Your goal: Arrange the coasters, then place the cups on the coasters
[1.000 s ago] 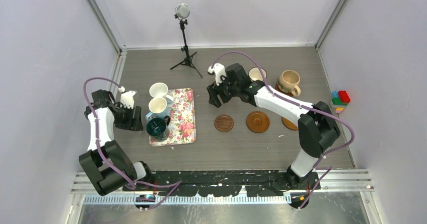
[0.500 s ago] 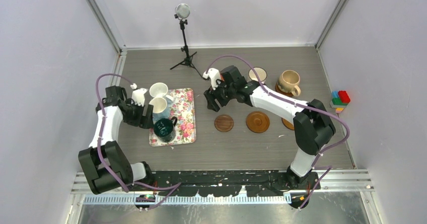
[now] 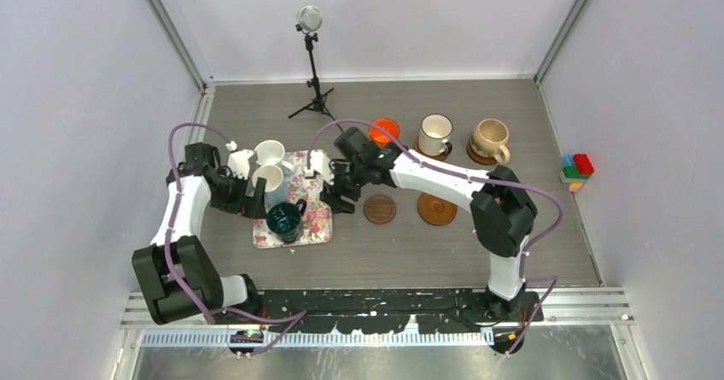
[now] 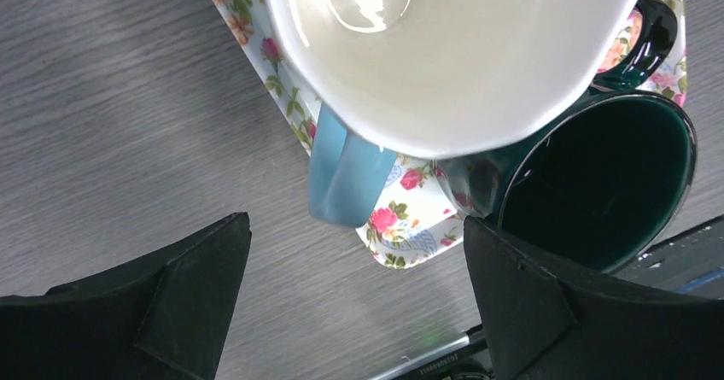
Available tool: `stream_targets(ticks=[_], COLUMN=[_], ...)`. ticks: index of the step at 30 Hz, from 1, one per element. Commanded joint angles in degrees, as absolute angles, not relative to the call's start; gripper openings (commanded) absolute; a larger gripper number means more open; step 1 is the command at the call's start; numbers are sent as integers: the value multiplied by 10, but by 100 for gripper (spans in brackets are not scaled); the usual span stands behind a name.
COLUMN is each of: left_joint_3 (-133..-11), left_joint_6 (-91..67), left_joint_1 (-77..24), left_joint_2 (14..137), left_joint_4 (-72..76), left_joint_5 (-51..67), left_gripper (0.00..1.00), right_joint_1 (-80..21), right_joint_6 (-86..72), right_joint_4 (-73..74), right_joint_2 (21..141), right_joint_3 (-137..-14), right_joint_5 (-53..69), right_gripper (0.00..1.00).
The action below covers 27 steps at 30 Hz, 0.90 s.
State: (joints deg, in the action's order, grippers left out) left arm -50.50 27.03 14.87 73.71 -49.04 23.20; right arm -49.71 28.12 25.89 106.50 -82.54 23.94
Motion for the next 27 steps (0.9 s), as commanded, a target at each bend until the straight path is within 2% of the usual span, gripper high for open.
stream_targets(ticks=[1,7,13,27], left_joint_3=[-548,-559,-557,-554], left_joint_6=[281,272,260,230], left_joint_1=[181,199,199,199], left_joint_2=[734,708,702,717], left_joint_4=[-543,-560,-557,-529], left_joint_5=[269,281,260,217], left_gripper=[99,99,99,99], right_joint_1=[-521,-542,-558,-590], right_joint_6=[425,486,535,562], right_joint_4=[340,401,422,409], right_joint_2=[1104,1186,1230,1283], right_joint_3=[-911,-1020,-1072,-1130], right_joint_5=[287,294,297,270], right_gripper=[71,70,70,71])
